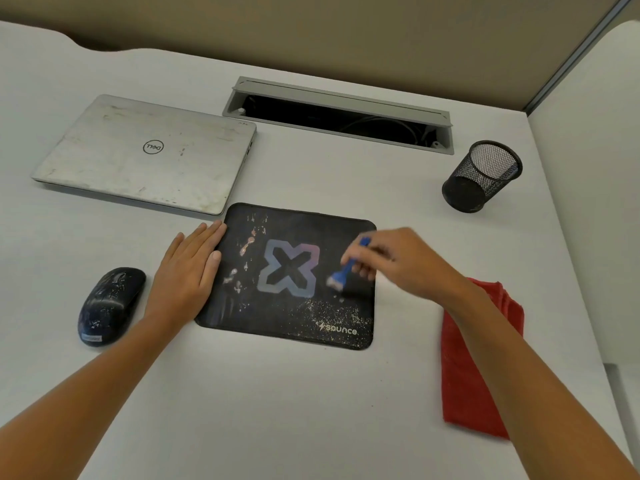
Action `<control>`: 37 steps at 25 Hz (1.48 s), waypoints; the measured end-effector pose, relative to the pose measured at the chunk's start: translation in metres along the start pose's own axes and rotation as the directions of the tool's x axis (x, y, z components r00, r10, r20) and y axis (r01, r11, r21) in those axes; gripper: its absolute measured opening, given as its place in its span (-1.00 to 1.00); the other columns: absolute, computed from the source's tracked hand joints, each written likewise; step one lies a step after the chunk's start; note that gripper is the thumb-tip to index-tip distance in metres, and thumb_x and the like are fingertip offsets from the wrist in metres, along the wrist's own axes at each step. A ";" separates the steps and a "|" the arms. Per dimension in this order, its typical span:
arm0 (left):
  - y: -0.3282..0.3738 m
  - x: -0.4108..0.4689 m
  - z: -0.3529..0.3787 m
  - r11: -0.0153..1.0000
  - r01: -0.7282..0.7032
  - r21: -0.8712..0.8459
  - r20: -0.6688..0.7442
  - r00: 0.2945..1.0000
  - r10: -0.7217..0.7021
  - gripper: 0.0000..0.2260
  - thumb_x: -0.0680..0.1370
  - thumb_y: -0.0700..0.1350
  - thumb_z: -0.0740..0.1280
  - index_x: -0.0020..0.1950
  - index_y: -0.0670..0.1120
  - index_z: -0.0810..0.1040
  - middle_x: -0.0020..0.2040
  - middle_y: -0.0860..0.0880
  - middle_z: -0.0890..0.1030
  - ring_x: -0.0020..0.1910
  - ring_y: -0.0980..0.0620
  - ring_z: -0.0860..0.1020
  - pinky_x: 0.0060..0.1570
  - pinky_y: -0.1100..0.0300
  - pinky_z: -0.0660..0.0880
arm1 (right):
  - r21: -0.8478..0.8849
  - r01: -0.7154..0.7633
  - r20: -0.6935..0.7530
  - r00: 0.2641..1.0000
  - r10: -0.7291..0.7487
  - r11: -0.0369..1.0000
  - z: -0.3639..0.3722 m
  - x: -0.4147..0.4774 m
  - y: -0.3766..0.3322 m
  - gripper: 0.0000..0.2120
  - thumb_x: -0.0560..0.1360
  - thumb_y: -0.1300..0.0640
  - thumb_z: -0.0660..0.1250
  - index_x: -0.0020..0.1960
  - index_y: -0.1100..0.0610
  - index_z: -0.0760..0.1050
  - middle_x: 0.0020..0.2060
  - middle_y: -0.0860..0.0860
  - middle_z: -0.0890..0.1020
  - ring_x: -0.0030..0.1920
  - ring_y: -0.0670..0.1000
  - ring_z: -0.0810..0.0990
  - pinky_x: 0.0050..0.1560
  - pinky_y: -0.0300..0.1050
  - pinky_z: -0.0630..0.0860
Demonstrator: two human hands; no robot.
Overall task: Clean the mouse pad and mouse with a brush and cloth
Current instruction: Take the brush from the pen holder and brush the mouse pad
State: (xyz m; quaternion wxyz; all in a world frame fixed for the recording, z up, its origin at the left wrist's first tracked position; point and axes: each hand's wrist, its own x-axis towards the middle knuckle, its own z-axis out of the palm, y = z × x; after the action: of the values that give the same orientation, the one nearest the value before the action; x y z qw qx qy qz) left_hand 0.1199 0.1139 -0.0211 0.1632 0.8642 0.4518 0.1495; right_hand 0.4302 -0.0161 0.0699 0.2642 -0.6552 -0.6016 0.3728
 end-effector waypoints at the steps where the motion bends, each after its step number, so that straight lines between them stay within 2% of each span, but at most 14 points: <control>1: 0.000 0.000 0.000 1.000 -0.001 -0.001 -0.001 1.000 0.001 -0.55 0.64 -0.01 -0.04 0.54 -0.02 0.22 0.52 0.05 0.27 0.52 0.07 0.17 0.52 0.03 0.02 | -0.007 -0.016 -0.185 0.983 0.014 1.000 -0.003 0.004 0.004 -0.79 0.59 0.12 0.23 -0.03 0.11 0.64 -0.25 0.02 0.66 -0.27 -0.03 0.62 -0.13 -0.05 0.61; 3: 0.000 0.000 0.000 1.000 -0.003 0.003 0.000 1.000 0.003 -0.55 0.64 -0.01 -0.04 0.54 -0.02 0.22 0.52 0.05 0.27 0.52 0.07 0.17 0.52 0.04 0.02 | -0.110 -0.092 -0.364 0.930 0.046 0.990 -0.007 0.009 0.007 -0.79 0.59 0.14 0.23 0.01 0.16 0.64 -0.20 0.06 0.66 -0.22 0.01 0.61 -0.04 0.06 0.57; 7: -0.001 0.000 0.000 1.000 -0.002 0.008 -0.001 1.000 0.002 -0.54 0.64 0.00 -0.04 0.54 -0.02 0.22 0.52 0.05 0.26 0.52 0.07 0.17 0.52 0.05 0.01 | 0.045 -0.027 0.110 0.994 0.022 0.999 0.000 -0.002 0.005 -0.81 0.56 0.09 0.28 -0.08 0.07 0.66 -0.24 0.01 0.68 -0.24 0.00 0.66 -0.11 -0.07 0.63; 9: -0.002 0.000 0.001 1.000 -0.004 0.017 -0.002 1.000 0.004 -0.54 0.64 0.00 -0.05 0.54 -0.02 0.22 0.52 0.06 0.27 0.52 0.07 0.17 0.52 0.05 0.02 | 0.138 -0.037 -0.038 0.998 0.043 0.990 -0.006 -0.001 0.008 -0.81 0.57 0.10 0.27 -0.06 0.08 0.66 -0.24 0.03 0.68 -0.23 0.00 0.65 -0.14 -0.09 0.61; 12: -0.002 0.000 0.001 1.000 -0.003 0.020 -0.003 1.000 0.003 -0.55 0.64 0.00 -0.04 0.54 -0.02 0.23 0.52 0.06 0.27 0.52 0.07 0.17 0.52 0.06 0.01 | -0.112 -0.118 -0.400 0.914 0.064 0.987 -0.017 0.005 0.014 -0.80 0.58 0.16 0.25 -0.02 0.18 0.65 -0.22 0.09 0.67 -0.20 0.08 0.63 -0.06 0.05 0.58; 15: -0.001 0.000 0.001 1.000 0.002 0.016 -0.003 1.000 -0.002 -0.55 0.64 0.00 -0.04 0.54 -0.02 0.23 0.52 0.05 0.27 0.52 0.07 0.18 0.52 0.04 0.02 | -0.161 -0.115 0.021 0.993 0.120 0.980 -0.024 -0.005 0.013 -0.81 0.55 0.14 0.29 -0.14 0.10 0.66 -0.33 0.01 0.67 -0.29 0.02 0.65 -0.13 -0.13 0.58; 17: -0.001 0.000 0.001 1.000 -0.002 0.016 -0.006 1.000 0.002 -0.54 0.64 -0.01 -0.04 0.53 -0.03 0.24 0.52 0.05 0.27 0.52 0.06 0.18 0.52 0.04 0.03 | -0.096 -0.107 0.202 0.971 0.125 0.990 -0.025 -0.014 0.008 -0.82 0.54 0.09 0.30 -0.15 0.04 0.66 -0.34 -0.03 0.68 -0.33 -0.09 0.65 -0.19 -0.30 0.55; 19: -0.001 0.000 0.001 1.000 -0.003 0.017 -0.007 1.000 0.003 -0.54 0.64 -0.01 -0.04 0.53 -0.03 0.24 0.52 0.05 0.27 0.52 0.06 0.18 0.52 0.04 0.03 | 0.005 -0.086 -0.072 0.994 0.086 0.996 -0.024 -0.013 0.013 -0.82 0.56 0.11 0.29 -0.12 0.05 0.66 -0.32 -0.02 0.68 -0.30 -0.08 0.65 -0.17 -0.26 0.55; 21: -0.001 0.000 0.001 1.000 -0.002 0.016 -0.004 1.000 0.002 -0.54 0.64 -0.01 -0.04 0.54 -0.03 0.23 0.52 0.04 0.27 0.52 0.06 0.18 0.52 0.04 0.02 | -0.086 -0.119 -0.380 0.922 0.078 0.989 -0.019 -0.011 0.014 -0.81 0.57 0.14 0.26 -0.06 0.12 0.65 -0.27 0.06 0.67 -0.24 0.02 0.64 -0.11 -0.09 0.58; 23: 0.001 -0.001 0.001 1.000 0.000 0.015 0.001 1.000 0.000 -0.54 0.64 -0.01 -0.04 0.54 -0.03 0.23 0.52 0.05 0.27 0.53 0.06 0.17 0.52 0.04 0.03 | -0.116 -0.146 -0.258 0.960 0.113 0.982 -0.016 -0.013 0.018 -0.80 0.57 0.17 0.26 -0.11 0.15 0.65 -0.30 0.08 0.67 -0.27 0.08 0.64 -0.12 -0.01 0.58; 26: 0.001 0.000 0.000 1.000 -0.001 0.020 0.000 1.000 0.001 -0.54 0.64 -0.01 -0.04 0.54 -0.04 0.23 0.52 0.04 0.27 0.52 0.06 0.18 0.52 0.04 0.02 | -0.007 -0.146 0.081 0.986 0.146 0.989 -0.013 -0.025 0.011 -0.79 0.56 0.10 0.28 -0.14 0.08 0.66 -0.34 -0.01 0.68 -0.33 -0.03 0.66 -0.18 -0.19 0.59; 30: 0.001 0.000 -0.001 1.000 0.000 0.016 -0.002 1.000 0.000 -0.54 0.64 -0.01 -0.04 0.53 -0.04 0.24 0.52 0.04 0.27 0.52 0.05 0.18 0.52 0.03 0.03 | -0.114 -0.142 -0.301 0.948 0.102 0.983 0.003 -0.030 0.002 -0.80 0.58 0.14 0.24 -0.06 0.15 0.63 -0.26 -0.02 0.65 -0.26 -0.02 0.61 -0.12 -0.06 0.57; 34: 0.001 0.000 -0.001 1.000 -0.003 0.020 -0.005 1.000 0.003 -0.54 0.64 -0.01 -0.04 0.54 -0.04 0.23 0.52 0.03 0.27 0.53 0.04 0.18 0.52 0.02 0.03 | -0.132 -0.082 -0.095 0.993 0.070 0.988 0.023 -0.042 -0.011 -0.79 0.58 0.11 0.24 -0.12 0.07 0.63 -0.26 -0.04 0.66 -0.25 -0.02 0.62 -0.13 0.02 0.56; 37: -0.001 0.000 0.001 1.000 -0.007 0.023 -0.007 1.000 0.008 -0.54 0.64 -0.01 -0.04 0.54 -0.04 0.23 0.52 0.03 0.27 0.53 0.05 0.18 0.52 0.03 0.02 | -0.144 -0.083 -0.323 0.946 0.032 0.986 0.026 -0.039 -0.018 -0.81 0.59 0.12 0.24 0.03 0.11 0.62 -0.11 -0.03 0.66 -0.15 -0.07 0.59 -0.10 -0.26 0.51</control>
State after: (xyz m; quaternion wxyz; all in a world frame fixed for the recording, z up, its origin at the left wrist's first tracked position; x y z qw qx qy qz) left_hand 0.1196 0.1139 -0.0218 0.1510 0.8672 0.4508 0.1481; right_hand 0.3989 -0.0552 0.0756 0.2949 -0.7429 -0.5588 0.2214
